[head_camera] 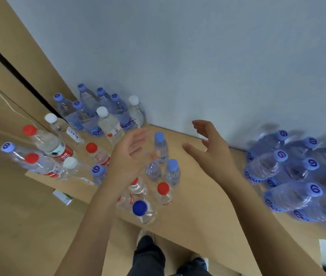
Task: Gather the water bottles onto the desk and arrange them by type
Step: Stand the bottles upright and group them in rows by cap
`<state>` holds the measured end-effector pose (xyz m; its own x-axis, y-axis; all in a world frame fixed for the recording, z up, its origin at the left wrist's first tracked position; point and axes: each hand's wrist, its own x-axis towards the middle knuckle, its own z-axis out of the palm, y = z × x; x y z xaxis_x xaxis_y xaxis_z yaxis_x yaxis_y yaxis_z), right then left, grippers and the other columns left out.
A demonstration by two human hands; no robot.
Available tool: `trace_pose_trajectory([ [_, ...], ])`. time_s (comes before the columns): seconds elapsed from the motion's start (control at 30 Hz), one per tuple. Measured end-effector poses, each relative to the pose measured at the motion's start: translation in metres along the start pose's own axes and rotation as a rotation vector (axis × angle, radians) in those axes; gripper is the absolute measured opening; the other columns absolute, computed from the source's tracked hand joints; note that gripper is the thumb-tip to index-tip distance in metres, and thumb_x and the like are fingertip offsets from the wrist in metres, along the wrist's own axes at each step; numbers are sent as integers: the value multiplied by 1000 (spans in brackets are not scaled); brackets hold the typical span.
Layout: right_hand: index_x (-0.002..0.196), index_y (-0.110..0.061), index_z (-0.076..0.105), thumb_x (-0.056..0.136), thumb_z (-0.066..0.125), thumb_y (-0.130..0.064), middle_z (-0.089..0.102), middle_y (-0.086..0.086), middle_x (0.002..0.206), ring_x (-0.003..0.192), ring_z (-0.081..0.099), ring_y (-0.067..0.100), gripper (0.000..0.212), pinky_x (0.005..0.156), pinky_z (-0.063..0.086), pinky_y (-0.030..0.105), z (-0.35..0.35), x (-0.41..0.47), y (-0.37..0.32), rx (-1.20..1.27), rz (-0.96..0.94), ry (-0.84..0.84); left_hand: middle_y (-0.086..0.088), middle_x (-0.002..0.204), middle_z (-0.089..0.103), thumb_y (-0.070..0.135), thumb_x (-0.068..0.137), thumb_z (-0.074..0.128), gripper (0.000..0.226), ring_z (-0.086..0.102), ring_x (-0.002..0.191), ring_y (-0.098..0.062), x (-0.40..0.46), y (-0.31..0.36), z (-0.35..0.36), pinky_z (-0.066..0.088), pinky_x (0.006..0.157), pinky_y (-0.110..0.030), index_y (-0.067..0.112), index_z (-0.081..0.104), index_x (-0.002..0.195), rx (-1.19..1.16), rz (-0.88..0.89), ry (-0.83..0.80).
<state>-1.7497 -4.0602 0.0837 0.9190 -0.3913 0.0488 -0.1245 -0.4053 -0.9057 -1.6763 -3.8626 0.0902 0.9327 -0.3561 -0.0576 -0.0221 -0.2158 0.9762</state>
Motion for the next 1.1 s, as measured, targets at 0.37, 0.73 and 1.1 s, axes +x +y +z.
trace_pose_trajectory([
  [0.37,129,-30,49,86,71,-23,55,-13,129,120,50,2,49,100,38,23,125,50,-58,-19,-77,-187,15,126,62,16,77,82,55,58,116,4,11,-31,-133,47,92,-9,33,57,123,-16,-59,202],
  [0.73,131,-24,49,86,72,-19,53,-23,120,110,48,-13,50,92,37,10,250,110,-107,46,-118,-335,12,124,65,17,78,81,50,60,115,3,55,-65,-220,49,91,-10,26,60,122,-66,-119,322],
  [1.1,134,-16,43,84,71,-14,49,-4,128,118,46,13,57,93,35,24,331,187,-89,18,46,-227,18,122,63,9,81,78,48,58,114,7,101,-92,-242,47,91,-10,34,58,117,-136,-156,353],
])
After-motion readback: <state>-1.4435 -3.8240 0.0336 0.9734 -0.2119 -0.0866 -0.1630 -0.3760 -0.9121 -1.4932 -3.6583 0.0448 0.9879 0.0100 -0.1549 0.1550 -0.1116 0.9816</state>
